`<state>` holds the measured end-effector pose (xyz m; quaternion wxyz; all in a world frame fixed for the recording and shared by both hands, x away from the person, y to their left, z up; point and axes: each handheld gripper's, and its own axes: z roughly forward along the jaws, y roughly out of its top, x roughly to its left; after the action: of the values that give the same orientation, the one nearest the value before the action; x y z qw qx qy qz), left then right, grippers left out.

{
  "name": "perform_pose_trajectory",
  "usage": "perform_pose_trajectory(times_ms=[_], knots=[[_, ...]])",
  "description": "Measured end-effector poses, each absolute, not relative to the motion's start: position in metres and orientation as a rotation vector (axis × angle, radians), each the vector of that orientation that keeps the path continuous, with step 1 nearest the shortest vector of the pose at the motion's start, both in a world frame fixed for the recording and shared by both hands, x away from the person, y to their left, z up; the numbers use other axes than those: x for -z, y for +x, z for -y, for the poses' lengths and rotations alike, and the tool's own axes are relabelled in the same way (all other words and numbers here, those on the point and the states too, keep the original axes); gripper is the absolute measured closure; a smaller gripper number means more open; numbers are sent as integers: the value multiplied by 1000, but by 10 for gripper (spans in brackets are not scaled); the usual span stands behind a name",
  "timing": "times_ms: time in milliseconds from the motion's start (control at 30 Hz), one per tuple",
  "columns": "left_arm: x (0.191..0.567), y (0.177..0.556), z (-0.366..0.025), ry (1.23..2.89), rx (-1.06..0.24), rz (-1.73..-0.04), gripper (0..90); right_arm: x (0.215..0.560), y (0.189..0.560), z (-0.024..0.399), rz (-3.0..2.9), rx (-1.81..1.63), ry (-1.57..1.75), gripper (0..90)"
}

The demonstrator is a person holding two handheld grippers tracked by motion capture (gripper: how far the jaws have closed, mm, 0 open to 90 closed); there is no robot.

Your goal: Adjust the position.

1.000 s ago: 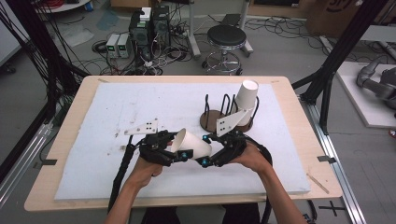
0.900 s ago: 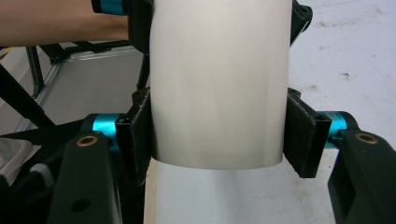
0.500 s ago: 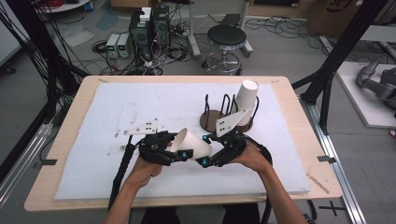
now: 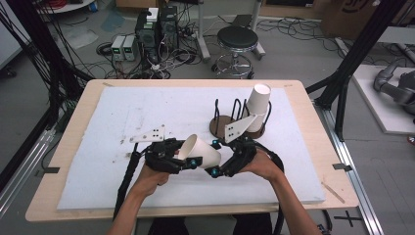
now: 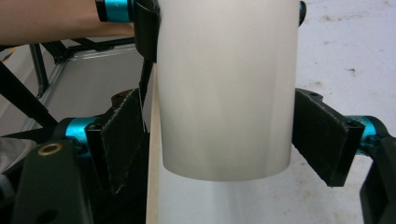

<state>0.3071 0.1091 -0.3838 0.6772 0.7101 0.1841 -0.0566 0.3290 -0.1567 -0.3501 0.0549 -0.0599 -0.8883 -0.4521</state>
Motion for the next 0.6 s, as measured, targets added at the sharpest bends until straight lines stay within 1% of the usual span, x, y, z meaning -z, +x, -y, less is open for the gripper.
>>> perform_pose_trajectory(times_ms=[333,600], knots=[[383,307,-111,1612,115,-414,348,348,329,160,2699,1392,-199,211],[378,306,-115,1645,79,-418,346,347,329,164,2698,1404,-214,211]])
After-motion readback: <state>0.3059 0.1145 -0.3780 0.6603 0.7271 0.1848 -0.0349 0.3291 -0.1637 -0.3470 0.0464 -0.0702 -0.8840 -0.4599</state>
